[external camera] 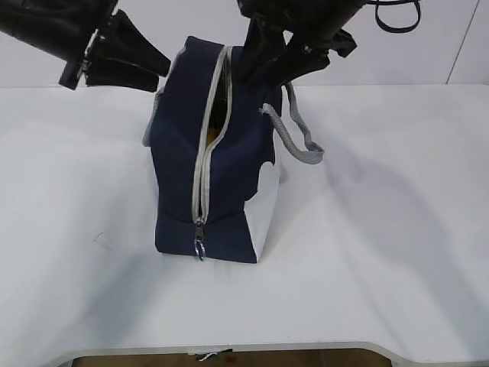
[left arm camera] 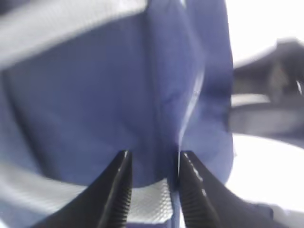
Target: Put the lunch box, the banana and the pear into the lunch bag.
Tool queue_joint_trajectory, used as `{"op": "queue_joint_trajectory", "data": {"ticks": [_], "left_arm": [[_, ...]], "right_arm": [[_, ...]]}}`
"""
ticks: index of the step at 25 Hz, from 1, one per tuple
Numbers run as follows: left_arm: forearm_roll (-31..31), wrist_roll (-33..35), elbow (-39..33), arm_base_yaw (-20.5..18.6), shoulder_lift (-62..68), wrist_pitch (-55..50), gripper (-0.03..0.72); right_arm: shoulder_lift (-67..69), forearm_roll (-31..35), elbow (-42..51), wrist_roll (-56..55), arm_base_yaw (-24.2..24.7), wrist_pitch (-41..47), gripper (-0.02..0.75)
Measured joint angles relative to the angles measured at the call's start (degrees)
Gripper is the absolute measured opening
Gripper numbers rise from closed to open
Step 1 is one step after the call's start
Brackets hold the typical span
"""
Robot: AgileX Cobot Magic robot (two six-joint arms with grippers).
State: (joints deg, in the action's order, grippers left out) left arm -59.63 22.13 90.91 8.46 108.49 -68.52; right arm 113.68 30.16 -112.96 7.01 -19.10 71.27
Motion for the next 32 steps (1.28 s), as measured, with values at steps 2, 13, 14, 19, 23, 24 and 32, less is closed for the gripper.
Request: {"op": "queue_joint_trajectory", "data": {"ticks": [2,13,14,19,23,24,32], "left_arm": [[0.0,0.0,1.48,-0.62,0.0,0.0,0.256],[14.84,0.0,6.83,-0.74,-6.39,-1.16,0.257],[17.3,-0.11,6.83,-0.74,-7.5,-1.31,0.257],[25.16,-1.58,6.83,-0.74,-12.63,-2.23,0.258],[27.39,-3.54,6.83,-0.74,-16.5,-2.49,0.258],[27.91,-3.86,6.83,-0.74,-17.34,-2.6,0.258],[29.74,-5.32,6.83,-0.52,-23.22,-3.19,0.258]], "right_arm": [[-0.25,0.0,0.0,0.0,0.0,0.0,0.41],[-6.95,-4.62,0.0,7.39,0.0,0.09,0.409],[-8.28,-6.21,0.0,7.51,0.0,0.21,0.409],[-14.12,-10.77,2.64,7.6,-0.41,0.33,0.408],[-18.78,-16.67,10.22,7.63,-4.27,0.05,0.409],[-19.98,-17.82,12.78,7.63,-5.34,-0.74,0.409],[-36.05,-19.32,34.66,9.01,-11.4,-22.68,0.386]]}}
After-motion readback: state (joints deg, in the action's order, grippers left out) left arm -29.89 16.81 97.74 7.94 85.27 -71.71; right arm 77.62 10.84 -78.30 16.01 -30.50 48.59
